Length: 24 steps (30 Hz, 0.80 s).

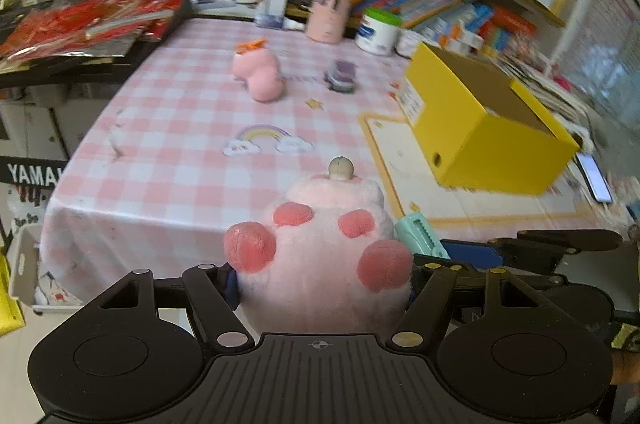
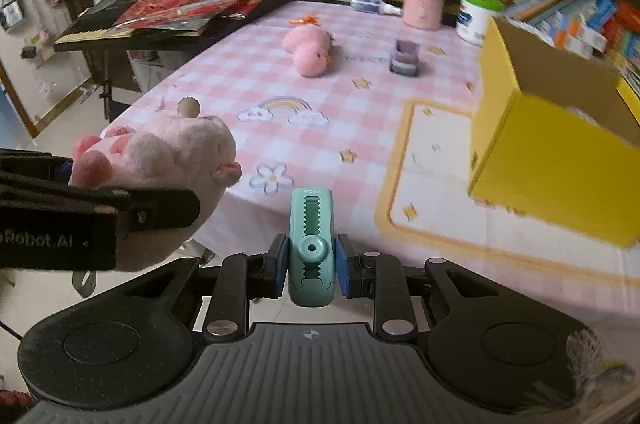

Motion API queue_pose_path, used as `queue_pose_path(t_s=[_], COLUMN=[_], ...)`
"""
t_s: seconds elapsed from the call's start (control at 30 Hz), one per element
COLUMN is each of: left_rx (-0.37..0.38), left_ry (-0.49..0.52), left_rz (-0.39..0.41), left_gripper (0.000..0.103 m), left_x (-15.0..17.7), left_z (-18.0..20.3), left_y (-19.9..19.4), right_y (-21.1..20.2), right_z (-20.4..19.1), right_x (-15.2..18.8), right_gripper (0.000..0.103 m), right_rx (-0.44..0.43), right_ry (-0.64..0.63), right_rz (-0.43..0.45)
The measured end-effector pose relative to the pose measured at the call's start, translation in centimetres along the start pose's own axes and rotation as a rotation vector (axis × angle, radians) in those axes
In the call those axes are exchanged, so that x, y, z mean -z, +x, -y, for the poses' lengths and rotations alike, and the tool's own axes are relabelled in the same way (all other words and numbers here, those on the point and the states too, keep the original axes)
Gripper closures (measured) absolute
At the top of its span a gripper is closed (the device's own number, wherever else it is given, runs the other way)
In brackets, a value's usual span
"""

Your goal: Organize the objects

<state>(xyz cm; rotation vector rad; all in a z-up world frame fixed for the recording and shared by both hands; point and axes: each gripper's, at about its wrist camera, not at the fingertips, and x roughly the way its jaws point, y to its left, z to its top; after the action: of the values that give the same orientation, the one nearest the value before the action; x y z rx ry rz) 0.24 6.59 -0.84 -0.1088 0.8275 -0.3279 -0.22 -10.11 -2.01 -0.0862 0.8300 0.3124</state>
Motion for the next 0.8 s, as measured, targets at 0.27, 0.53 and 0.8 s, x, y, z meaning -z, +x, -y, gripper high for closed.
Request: queue_pose_path(t_s=[0.27,0.53,0.8], left_rx=[0.064,0.136,0.21], left_ry=[0.072,0.14,0.224], left_rz=[-0.034,-0.052,-0.077], left_gripper=[0.034,0.034,0.034], left_x=[1.3,1.5,1.2], left_z=[2.1,4.7,8.2], left_y=[-0.2,0.5,2.0], right_y=[-1.9,-3.6,-5.2], right_z=[0.8,2.8,5.4], right_x=[2.8,4.8,6.5], right_gripper=[0.08,0.08,0.08], right_rx=[0.054,0.131,0.205], right_ry=[0.087,0.173,0.261], right_rz=[-0.012,-0.026,-0.03])
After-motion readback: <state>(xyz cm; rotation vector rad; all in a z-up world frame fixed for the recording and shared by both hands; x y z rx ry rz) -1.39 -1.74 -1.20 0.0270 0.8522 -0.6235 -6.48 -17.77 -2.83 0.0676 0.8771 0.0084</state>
